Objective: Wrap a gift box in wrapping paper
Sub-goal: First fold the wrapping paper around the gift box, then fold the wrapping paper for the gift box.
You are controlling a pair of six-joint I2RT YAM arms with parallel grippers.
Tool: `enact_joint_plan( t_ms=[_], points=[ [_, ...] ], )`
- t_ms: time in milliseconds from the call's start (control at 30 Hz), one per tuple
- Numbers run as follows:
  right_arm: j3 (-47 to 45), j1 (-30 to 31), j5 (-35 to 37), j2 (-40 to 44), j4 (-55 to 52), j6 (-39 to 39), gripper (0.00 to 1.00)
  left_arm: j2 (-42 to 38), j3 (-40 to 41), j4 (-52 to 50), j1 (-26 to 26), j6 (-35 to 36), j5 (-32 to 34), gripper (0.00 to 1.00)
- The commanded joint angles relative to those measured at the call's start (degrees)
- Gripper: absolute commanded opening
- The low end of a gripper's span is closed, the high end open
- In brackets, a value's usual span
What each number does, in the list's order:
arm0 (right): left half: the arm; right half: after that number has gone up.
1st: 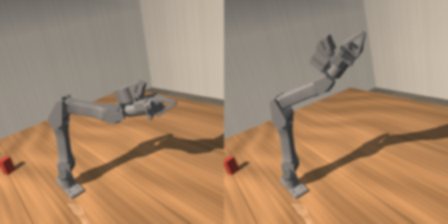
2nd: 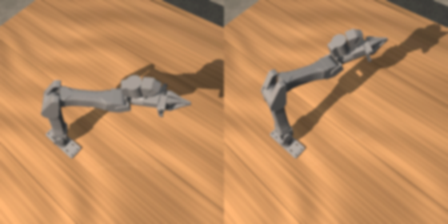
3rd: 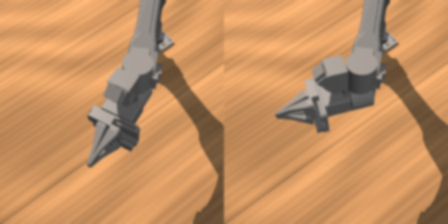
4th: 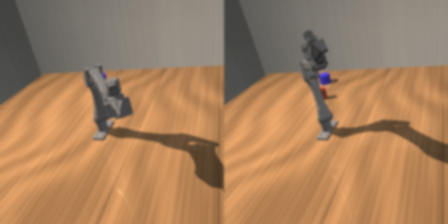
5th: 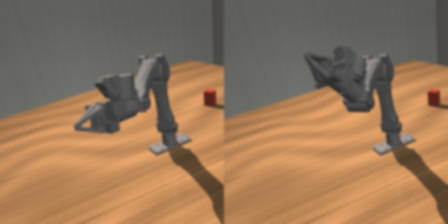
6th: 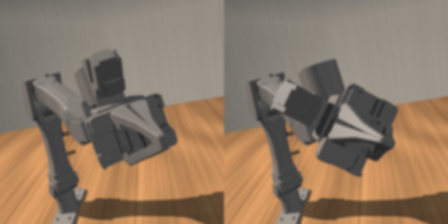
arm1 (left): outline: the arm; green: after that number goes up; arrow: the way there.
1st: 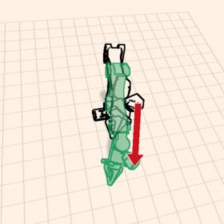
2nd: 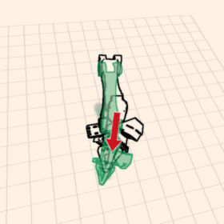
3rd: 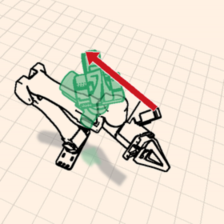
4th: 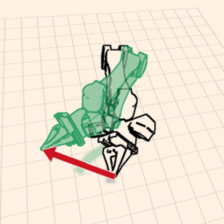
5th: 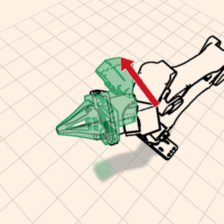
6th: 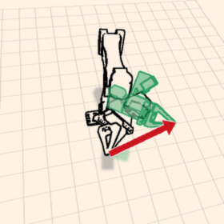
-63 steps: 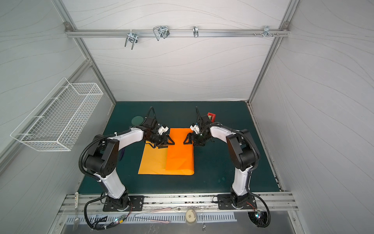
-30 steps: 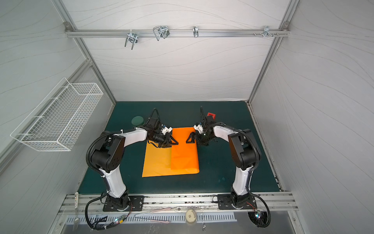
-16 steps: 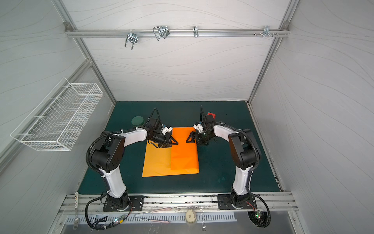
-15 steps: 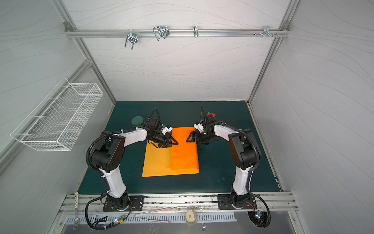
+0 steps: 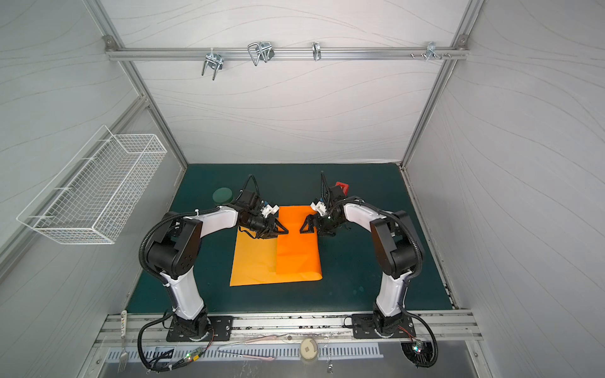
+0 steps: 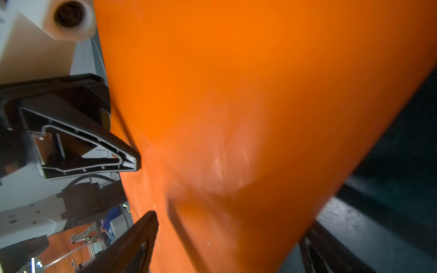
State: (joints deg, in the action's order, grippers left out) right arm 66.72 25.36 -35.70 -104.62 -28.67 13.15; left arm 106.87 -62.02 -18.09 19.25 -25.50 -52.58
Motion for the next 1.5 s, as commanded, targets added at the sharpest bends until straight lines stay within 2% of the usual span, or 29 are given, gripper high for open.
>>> enact_joint_plan(
  t_ms=[0,367,533,600,767,867,1033,1267,1400,1467],
  points=[
    [-0.8,1.4,0.5,0.0,0.6,1.2,0.89,2.0,0.2,-2.9,0.5,1.8,8.1,0.05],
    [-2.1,1.2,3.4,-1.6,1.3,1.2,0.81,1.2,0.4,-3.1,0.2,2.1,8.5,0.06],
    [-2.9,0.9,4.5,-2.4,1.8,0.8,0.80,0.2,-0.2,-3.7,-0.3,2.5,8.8,0.19],
    [-2.9,0.9,4.9,-2.7,1.9,0.7,0.79,-0.2,-1.1,-4.7,-0.3,3.2,8.8,0.30],
    [-3.2,0.8,5.5,-2.9,1.9,0.4,0.79,-1.9,-3.9,-9.4,-1.4,7.3,9.0,0.46],
    [-3.4,0.7,5.8,-2.9,2.0,0.2,0.79,-3.6,-5.4,-13.5,-3.5,11.7,10.1,0.53],
    [-3.8,0.7,6.1,-2.7,2.2,0.1,0.79,-8.8,-4.9,-20.7,-9.2,19.7,13.3,0.59],
    [-3.8,0.7,6.7,-2.3,2.1,0.1,0.79,-14.8,-1.0,-30.3,-22.1,31.4,23.9,0.58],
    [-3.7,0.7,6.7,-1.9,2.0,0.1,0.79,-15.0,1.6,-32.7,-24.6,35.1,30.7,0.57],
    [-3.7,0.8,6.8,-1.6,2.1,0.1,0.79,-14.7,2.3,-32.5,-24.5,34.8,31.2,0.56]
  ],
)
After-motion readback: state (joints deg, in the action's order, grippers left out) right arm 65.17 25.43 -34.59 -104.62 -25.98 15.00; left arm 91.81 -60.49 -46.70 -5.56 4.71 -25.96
